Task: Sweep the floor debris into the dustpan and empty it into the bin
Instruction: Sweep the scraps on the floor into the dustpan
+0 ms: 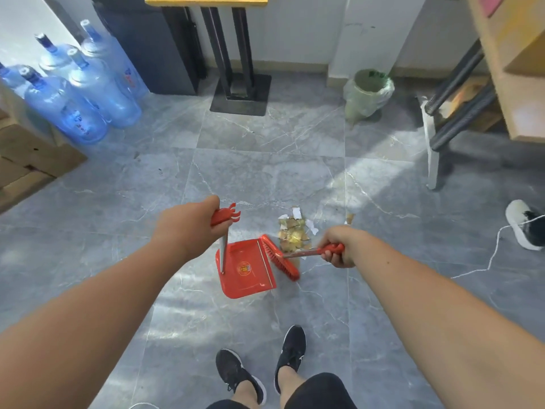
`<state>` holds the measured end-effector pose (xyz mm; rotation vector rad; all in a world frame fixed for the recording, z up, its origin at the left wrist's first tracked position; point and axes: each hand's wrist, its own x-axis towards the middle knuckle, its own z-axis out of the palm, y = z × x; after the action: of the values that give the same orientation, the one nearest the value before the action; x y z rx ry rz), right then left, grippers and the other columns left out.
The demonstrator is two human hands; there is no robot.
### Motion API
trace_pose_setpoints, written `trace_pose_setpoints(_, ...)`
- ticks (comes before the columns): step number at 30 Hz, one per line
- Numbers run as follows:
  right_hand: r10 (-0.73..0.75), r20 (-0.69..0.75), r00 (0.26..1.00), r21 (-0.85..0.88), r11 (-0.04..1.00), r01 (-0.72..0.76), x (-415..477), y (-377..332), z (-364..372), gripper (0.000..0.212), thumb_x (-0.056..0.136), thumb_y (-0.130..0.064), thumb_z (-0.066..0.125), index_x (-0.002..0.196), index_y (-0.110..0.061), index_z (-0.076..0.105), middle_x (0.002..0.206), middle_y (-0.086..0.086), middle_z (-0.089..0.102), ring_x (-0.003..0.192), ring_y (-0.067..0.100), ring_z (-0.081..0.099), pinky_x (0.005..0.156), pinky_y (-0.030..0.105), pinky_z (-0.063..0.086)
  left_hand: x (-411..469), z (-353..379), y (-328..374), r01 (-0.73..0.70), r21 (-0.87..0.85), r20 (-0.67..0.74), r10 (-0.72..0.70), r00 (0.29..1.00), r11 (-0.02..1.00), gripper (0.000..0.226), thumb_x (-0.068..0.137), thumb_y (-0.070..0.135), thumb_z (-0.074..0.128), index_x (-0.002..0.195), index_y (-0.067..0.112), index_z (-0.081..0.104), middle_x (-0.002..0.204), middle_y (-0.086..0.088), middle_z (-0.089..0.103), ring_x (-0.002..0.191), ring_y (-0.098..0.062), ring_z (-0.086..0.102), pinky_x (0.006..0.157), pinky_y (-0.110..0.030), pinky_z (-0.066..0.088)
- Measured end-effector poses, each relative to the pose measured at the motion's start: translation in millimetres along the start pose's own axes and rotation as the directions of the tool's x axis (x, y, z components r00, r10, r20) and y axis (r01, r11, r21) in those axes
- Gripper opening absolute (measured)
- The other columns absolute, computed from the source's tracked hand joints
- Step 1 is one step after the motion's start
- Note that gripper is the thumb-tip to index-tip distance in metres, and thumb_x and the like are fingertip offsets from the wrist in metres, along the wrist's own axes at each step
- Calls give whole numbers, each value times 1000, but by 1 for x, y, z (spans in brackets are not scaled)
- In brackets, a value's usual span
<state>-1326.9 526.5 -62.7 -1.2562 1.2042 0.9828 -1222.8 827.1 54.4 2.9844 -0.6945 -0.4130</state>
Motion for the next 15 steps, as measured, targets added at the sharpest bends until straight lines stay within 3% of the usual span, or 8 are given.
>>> trace_pose_setpoints(7,-8,-68,998,59,998,12,-7,3,-49,23,96,-4,53,73,-1,55,56,8,49,40,9,43,31,12,33,37,0,53,-106,1,-22,106,994,994,38,92,58,54,87,22,44,64,7,55,57,-21,56,55,-31,46)
trace_pose_setpoints(11,-23,-89,996,97,995,32,-11,9,-64,16,94,-3,54,79,-3,54,52,7,47,33,9,45,32,12,33,56,0,67,-136,10,-32,137,990,991,38,91,58,55,87,22,44,64,6,55,56,-21,53,51,-29,39)
trace_pose_setpoints(15,7,-53,999,178,984,3,-24,2,-86,14,96,-5,56,82,0,55,60,8,48,32,8,44,31,10,32,73,-9,74,-195,24,-19,195,981,981,37,92,56,55,87,21,44,64,5,56,55,-21,55,52,-31,45)
